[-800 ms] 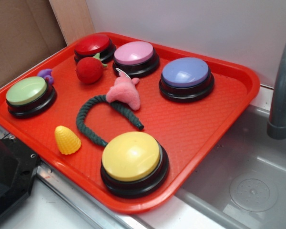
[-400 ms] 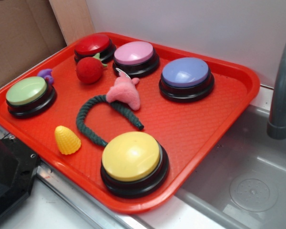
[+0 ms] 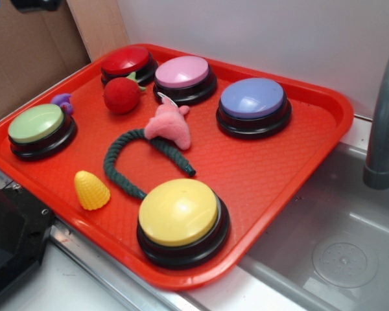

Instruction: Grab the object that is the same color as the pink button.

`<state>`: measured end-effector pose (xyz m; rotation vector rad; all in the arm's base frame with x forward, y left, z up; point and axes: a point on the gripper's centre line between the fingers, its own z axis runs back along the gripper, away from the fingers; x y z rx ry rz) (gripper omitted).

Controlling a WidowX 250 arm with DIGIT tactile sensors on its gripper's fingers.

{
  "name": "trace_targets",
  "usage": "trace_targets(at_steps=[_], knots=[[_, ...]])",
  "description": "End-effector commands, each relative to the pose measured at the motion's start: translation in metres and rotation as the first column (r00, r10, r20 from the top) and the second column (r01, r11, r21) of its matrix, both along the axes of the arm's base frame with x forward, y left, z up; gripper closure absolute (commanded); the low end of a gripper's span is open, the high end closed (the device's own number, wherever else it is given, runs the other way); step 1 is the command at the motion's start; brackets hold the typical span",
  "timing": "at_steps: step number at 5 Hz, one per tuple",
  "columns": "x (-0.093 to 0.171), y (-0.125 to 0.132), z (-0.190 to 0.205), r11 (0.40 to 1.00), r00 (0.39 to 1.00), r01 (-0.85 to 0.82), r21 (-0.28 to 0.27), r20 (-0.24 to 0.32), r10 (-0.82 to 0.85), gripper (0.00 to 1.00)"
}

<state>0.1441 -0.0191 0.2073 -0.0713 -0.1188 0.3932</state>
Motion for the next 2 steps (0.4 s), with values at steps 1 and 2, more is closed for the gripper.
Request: trace_targets(at_steps=[1, 2], knots=[[0.043, -0.014, -0.045, 0.969, 0.965, -0.245, -0.034, 0.086, 0.247, 0.0], [0.07, -0.022, -0.08, 0.963, 0.963, -0.253, -0.097, 0.073, 0.26, 0.0]])
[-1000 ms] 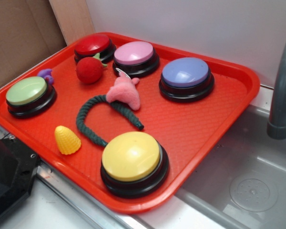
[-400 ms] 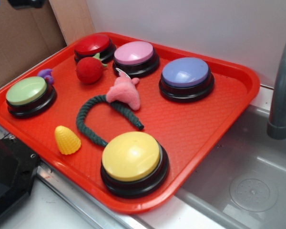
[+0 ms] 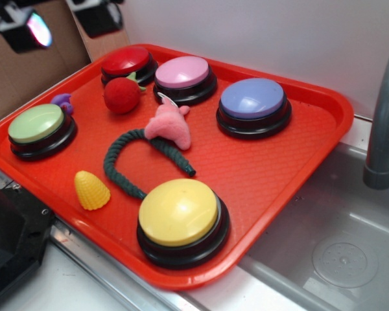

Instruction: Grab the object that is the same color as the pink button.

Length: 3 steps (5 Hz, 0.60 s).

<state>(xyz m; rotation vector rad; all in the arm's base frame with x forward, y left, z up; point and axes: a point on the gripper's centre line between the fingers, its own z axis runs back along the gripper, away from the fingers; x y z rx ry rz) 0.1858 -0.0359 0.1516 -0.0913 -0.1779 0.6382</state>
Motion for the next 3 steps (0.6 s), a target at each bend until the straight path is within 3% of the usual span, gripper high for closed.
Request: trace_targets(at_steps=[1, 3], knots=[[0.049, -0.011, -0.052, 0.999, 0.998, -0.036, -0.013, 0.048, 0.036, 0.0], [0.075, -0.021, -0.094, 0.998, 0.999, -0.044, 0.046, 0.026, 0.043, 0.0]])
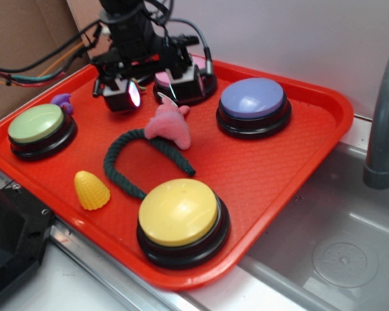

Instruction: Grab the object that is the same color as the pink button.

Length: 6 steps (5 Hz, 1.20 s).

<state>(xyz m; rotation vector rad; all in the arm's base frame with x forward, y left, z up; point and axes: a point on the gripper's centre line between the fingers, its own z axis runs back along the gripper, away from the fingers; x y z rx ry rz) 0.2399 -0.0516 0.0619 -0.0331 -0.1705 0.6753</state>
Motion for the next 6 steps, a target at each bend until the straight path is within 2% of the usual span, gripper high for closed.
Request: trace_targets(at_steps=[1, 2, 3, 4, 5, 6], knots=[[0.023, -0.007, -0.017, 1.0, 0.999, 0.004, -0.002, 0.034, -0.004, 0.0], [0.025, -0.007, -0.028, 1.0, 1.0, 0.001, 0.021, 0.009, -0.001, 0.0], [0.025, -0.005, -0.032, 1.0, 1.0, -0.014, 0.023, -0.003, 0.014, 0.93], [0.023, 0.0, -0.023, 1.0, 1.0, -0.018, 0.016, 0.006, 0.018, 1.0], [0.019, 0.008, -0.001, 1.0, 0.999, 0.01, 0.01, 0.032, -0.01, 1.0], [0.008, 0.022, 0.041, 0.995, 0.993, 0.098, 0.005, 0.066, -0.098, 1.0]])
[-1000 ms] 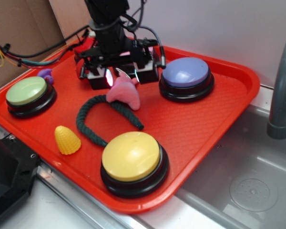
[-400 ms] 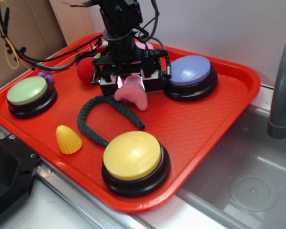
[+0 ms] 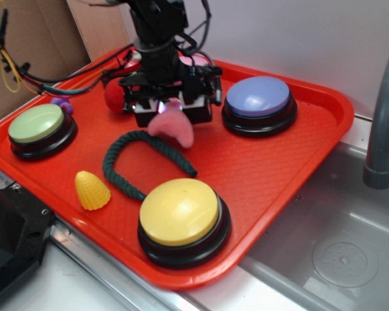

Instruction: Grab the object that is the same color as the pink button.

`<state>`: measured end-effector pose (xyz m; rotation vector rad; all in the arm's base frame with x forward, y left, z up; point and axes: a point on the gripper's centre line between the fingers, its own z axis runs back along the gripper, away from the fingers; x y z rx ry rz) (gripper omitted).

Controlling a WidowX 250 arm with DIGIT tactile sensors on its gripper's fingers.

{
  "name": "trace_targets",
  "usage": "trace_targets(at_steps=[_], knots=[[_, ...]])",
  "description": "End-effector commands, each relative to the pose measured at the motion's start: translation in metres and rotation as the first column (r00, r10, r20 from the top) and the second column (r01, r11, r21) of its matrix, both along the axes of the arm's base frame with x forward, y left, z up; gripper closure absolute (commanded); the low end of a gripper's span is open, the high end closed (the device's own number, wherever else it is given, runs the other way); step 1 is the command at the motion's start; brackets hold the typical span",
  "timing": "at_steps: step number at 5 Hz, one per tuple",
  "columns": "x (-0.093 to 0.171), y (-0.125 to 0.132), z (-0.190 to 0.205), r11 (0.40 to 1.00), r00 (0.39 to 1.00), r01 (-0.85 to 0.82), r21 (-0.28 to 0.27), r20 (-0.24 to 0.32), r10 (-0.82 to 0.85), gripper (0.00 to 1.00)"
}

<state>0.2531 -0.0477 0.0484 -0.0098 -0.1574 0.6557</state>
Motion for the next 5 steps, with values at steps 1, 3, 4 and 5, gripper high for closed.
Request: trace_targets(at_steps=[1, 3, 4, 5], knots=[[-0.016, 0.026, 0.088, 0.972, 0.97, 0.236, -0.004, 0.067, -0.235, 1.0], [-0.04, 0.035, 0.124, 0.89, 0.89, 0.456, 0.025, 0.007, -0.456, 1.0], [-0.05, 0.036, 0.127, 0.876, 0.876, 0.482, -0.002, -0.015, -0.482, 1.0], [-0.049, 0.042, 0.127, 0.872, 0.872, 0.487, -0.047, -0.034, -0.488, 1.0]])
